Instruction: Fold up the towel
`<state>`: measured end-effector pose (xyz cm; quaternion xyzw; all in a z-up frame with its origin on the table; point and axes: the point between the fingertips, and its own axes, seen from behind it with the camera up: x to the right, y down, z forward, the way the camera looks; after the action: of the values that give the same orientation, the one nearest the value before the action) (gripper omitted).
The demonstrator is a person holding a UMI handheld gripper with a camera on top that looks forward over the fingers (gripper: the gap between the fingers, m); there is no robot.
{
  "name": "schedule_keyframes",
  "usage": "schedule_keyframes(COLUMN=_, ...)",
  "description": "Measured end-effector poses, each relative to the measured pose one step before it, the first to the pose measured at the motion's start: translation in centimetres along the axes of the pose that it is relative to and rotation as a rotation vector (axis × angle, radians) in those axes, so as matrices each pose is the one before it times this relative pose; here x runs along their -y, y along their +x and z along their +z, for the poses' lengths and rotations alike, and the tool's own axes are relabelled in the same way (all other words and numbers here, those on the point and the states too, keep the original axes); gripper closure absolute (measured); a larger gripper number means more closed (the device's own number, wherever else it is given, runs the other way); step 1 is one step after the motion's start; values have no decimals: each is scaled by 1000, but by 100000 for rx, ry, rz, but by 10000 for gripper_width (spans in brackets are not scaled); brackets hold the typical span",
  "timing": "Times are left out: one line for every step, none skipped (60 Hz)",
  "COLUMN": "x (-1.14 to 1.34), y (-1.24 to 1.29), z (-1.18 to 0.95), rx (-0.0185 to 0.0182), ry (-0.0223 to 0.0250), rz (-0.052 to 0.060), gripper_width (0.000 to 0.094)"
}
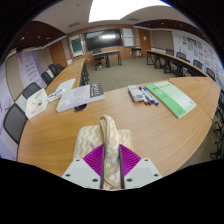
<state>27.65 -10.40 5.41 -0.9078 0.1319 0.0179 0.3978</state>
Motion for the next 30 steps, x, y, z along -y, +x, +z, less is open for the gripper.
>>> schedule_keyframes(x=-133, y=636, z=65, rx=-11, ry=-327, rz=-290, gripper_width=669)
schedule_keyframes(x=44, y=638, z=183, rx=-94, ry=-197, rz=-386, gripper_width=614)
schedule_keyframes(x=24, y=605, z=-90, rx=-155, ry=-2, rz=-651, gripper_width=553)
schedule_keyframes(x=56, y=608, z=-155, rx=-330, ry=105, rz=-935, gripper_width=491)
schedule_keyframes(x=-27, y=660, z=-269, rx=-356, ry=183, rz=-1216, gripper_width=428)
schedule_keyframes(x=143, y=477, z=-262, rx=-182, ry=378, rz=-1216, gripper_width=350)
schedule_keyframes(x=167, y=390, z=-287, rx=27, ry=486, rz=-1255, gripper_width=289)
schedule_keyframes(x=199, y=350, z=-289, rx=161, ry=510, rz=-1271, gripper_width=222)
schedule_keyframes(x=191, y=263, z=-346, rx=268, ry=502, rz=-1251, gripper_width=159)
schedule_keyframes(x=195, y=240, z=-366, rx=293, ry=386, rz=-1249, gripper_width=107)
schedule_keyframes(x=318, y=169, z=-245, rx=290, ry=150, rz=-1208, gripper_width=72)
schedule_keyframes(x=156, y=209, z=-368, rx=55, ry=219, rz=-1267, gripper_width=67)
schedule_keyframes(x=161, y=-35, z=-416, rx=892, ry=217, rz=-1281, gripper_width=80)
schedule_keyframes(x=230, y=-159, z=-495, rx=701, ry=96, rz=-1335, gripper_width=84)
schedule_keyframes(x=25, y=10, z=-361, rx=548, ry=288, rz=-1257, gripper_width=84)
schedule_keyframes(x=135, y=-88, z=-445, rx=600, ry=249, rz=-1280, gripper_width=85)
schedule_keyframes(x=140, y=-141, z=-452, rx=603, ry=207, rz=-1254, gripper_width=83)
schedule_keyframes(x=166, y=-173, z=-470, rx=570, ry=220, rz=-1180, gripper_width=85)
schedule_keyframes(x=271, y=-246, z=-539, rx=616, ry=237, rz=-1133, gripper_width=85)
schedule_keyframes(x=129, y=-142, z=-484, rx=609, ry=530, rz=-1031, gripper_width=84)
schedule_keyframes(x=252, y=-258, z=-521, rx=505, ry=499, rz=-908, gripper_width=83)
schedule_keyframes(x=245, y=-245, z=-508, rx=448, ry=607, rz=-780, gripper_width=86)
schedule_keyframes(x=249, y=-251, z=-525, rx=271, ry=526, rz=-615, gripper_width=87)
schedule_keyframes(x=214, y=-222, z=-519, rx=217, ry=547, rz=-544, gripper_width=83)
schedule_keyframes(x=172, y=-175, z=-556, rx=165, ry=319, rz=-494, gripper_width=82)
schedule_keyframes(x=120, y=-243, z=-561, rx=155, ry=183, rz=-424, gripper_width=83)
schedule_keyframes(x=114, y=-274, z=-552, rx=169, ry=293, rz=-323, gripper_width=84)
schedule_keyframes(x=147, y=-295, z=-550, rx=195, ry=441, rz=-219, gripper_width=84)
schedule_keyframes(x=78, y=-237, z=-515, rx=180, ry=627, rz=-268, gripper_width=83)
schedule_keyframes(x=125, y=-309, z=-595, rx=116, ry=399, rz=-242, gripper_width=84)
